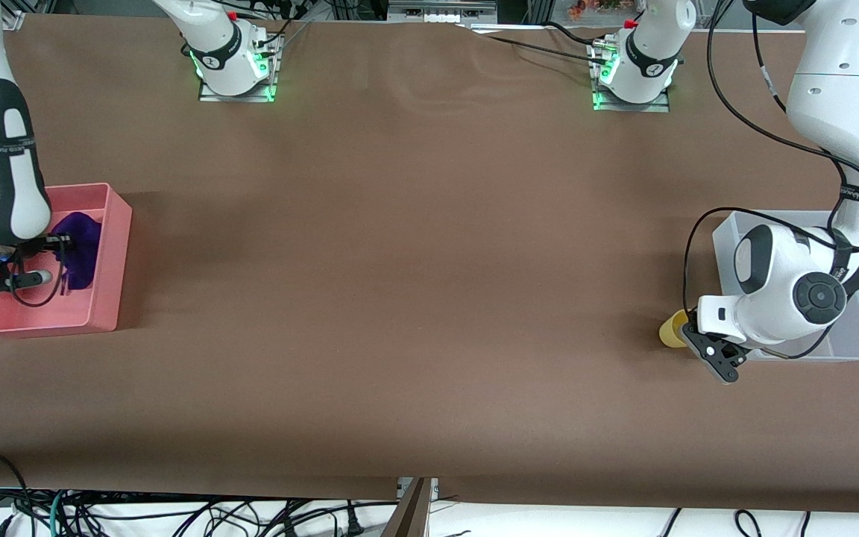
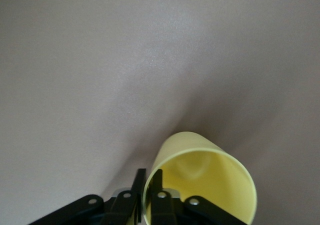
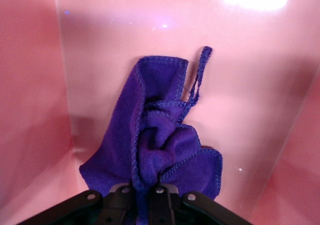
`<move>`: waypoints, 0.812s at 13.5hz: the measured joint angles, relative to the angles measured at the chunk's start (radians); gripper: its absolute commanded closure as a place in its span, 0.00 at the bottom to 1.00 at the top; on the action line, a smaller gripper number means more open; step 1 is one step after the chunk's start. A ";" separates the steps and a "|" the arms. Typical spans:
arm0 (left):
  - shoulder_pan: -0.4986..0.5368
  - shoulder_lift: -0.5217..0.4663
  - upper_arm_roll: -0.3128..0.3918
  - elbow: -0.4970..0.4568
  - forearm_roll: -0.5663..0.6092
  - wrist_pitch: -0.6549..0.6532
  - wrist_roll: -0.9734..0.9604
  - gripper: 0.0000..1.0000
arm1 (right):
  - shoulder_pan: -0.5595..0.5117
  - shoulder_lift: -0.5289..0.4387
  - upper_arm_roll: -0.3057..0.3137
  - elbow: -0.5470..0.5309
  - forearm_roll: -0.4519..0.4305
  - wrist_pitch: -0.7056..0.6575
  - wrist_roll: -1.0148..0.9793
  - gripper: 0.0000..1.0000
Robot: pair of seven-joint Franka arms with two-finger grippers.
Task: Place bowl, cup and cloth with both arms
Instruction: 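Lift the yellow cup with the left gripper and set it in the bowl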
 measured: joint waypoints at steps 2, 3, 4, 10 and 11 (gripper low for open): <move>0.001 -0.033 -0.002 0.027 -0.024 -0.084 -0.001 1.00 | 0.004 0.011 0.001 0.001 0.004 0.018 0.000 0.00; 0.003 -0.064 -0.002 0.045 -0.048 -0.157 -0.001 1.00 | 0.009 0.007 0.001 0.007 0.005 0.017 0.000 0.00; 0.009 -0.100 -0.001 0.064 -0.056 -0.243 -0.001 1.00 | 0.013 -0.008 0.001 0.018 0.006 0.010 0.000 0.00; 0.147 -0.270 0.007 0.070 -0.016 -0.568 0.056 1.00 | 0.069 -0.260 0.059 0.270 0.003 -0.434 0.006 0.00; 0.172 -0.271 0.007 0.049 0.009 -0.565 0.066 1.00 | 0.075 -0.295 0.093 0.300 -0.005 -0.480 0.025 0.00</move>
